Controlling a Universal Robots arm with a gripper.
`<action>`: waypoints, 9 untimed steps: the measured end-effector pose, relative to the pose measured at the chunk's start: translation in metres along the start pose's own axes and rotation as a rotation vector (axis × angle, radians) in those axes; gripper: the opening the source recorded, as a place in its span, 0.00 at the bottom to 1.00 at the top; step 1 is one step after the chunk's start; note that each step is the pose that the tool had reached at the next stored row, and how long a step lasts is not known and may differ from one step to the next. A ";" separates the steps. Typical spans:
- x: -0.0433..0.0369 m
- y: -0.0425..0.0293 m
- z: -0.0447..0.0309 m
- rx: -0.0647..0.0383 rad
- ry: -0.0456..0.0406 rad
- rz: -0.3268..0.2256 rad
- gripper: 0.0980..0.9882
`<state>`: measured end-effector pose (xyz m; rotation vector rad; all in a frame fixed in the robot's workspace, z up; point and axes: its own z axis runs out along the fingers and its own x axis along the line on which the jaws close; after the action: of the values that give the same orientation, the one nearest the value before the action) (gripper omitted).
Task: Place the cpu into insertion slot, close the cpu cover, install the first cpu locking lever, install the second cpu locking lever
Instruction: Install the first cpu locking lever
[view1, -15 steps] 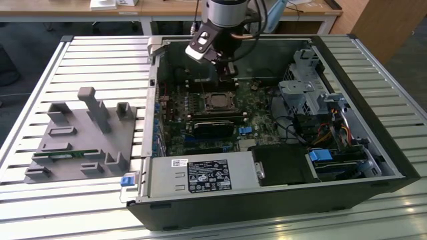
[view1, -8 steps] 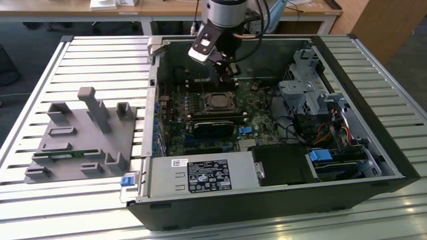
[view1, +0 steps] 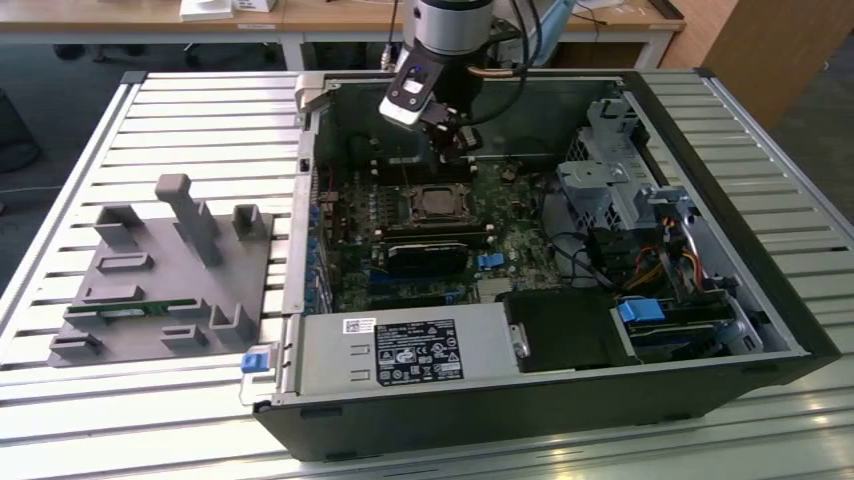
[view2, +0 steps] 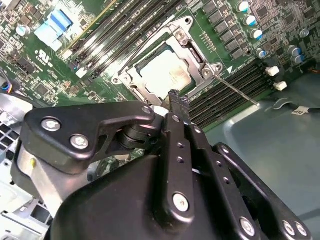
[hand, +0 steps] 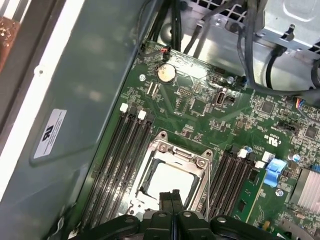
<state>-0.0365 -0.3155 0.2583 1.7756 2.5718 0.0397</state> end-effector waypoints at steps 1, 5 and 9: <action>0.0000 0.0000 0.0000 0.000 0.0002 -0.007 0.01; 0.0000 -0.0001 0.0000 0.000 0.0016 -0.058 0.01; 0.0000 -0.0001 0.0000 0.000 0.0037 -0.130 0.01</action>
<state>-0.0367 -0.3155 0.2583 1.6052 2.6833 0.0409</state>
